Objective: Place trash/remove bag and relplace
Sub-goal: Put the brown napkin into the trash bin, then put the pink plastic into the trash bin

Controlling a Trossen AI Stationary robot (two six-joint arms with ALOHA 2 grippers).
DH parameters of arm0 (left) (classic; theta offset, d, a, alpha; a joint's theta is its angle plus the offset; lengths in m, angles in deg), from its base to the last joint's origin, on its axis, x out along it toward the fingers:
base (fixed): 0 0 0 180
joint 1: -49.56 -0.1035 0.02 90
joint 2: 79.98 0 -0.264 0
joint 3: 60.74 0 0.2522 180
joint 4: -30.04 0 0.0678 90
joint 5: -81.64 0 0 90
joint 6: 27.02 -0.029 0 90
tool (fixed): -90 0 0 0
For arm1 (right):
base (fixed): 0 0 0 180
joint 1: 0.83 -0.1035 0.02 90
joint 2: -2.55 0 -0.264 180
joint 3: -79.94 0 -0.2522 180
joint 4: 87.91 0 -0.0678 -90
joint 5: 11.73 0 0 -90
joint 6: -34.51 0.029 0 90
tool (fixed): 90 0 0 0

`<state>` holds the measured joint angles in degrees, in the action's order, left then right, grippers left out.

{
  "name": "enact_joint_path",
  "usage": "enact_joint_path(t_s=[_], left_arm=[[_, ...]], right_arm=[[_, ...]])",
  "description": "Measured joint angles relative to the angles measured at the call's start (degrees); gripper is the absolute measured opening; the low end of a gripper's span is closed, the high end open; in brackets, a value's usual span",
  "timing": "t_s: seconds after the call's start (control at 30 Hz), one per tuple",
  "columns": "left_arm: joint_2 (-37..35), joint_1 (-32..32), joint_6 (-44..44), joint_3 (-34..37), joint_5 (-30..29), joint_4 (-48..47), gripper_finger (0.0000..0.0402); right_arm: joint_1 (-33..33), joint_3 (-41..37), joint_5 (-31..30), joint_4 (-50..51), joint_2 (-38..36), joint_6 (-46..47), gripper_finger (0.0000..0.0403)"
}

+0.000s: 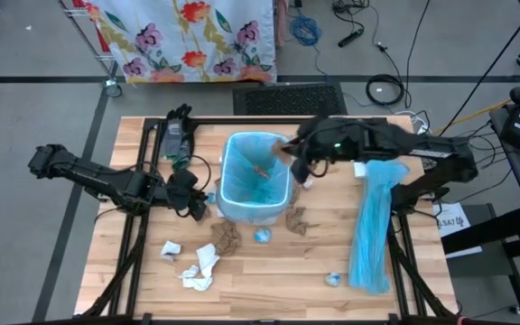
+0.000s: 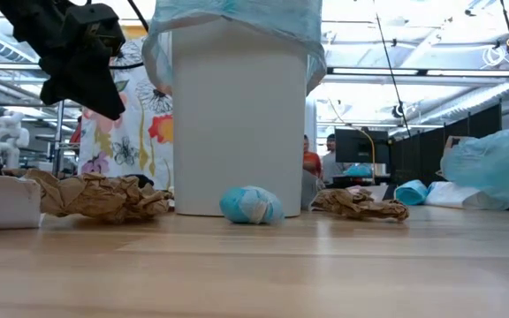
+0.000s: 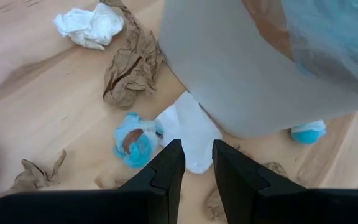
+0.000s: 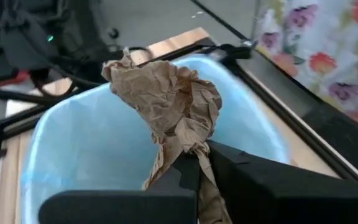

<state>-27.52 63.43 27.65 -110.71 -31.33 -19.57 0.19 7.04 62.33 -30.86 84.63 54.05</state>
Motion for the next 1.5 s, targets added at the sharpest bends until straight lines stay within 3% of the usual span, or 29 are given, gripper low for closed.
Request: enact_joint_path(t_s=[0.23,0.57,0.8,0.97,1.2,1.5], left_arm=[[0.00,0.00,0.13,0.00,-0.12,-1.10,0.0090],[0.00,0.00,0.34,0.00,-0.12,-1.08,0.0090],[0.00,0.00,0.38,0.00,-0.12,-1.08,0.0090],[0.00,0.00,0.45,0.00,-0.12,-1.06,0.0090],[0.00,0.00,0.53,-0.02,-0.07,-0.24,0.0090],[0.00,0.00,0.95,-0.02,-0.12,-0.11,0.0090]], right_arm=[[0.02,0.02,1.08,-5.93,5.63,-2.08,0.0017],[0.59,0.04,1.14,-7.87,6.26,-2.26,0.0107],[0.55,0.04,1.13,-7.10,6.26,-2.28,0.0144],[1.22,0.04,0.72,0.30,4.14,-3.16,0.0150],[3.77,0.04,-5.34,15.48,-1.89,0.36,0.0141],[14.52,-2.15,-2.59,25.24,-5.24,8.31,0.0140]])
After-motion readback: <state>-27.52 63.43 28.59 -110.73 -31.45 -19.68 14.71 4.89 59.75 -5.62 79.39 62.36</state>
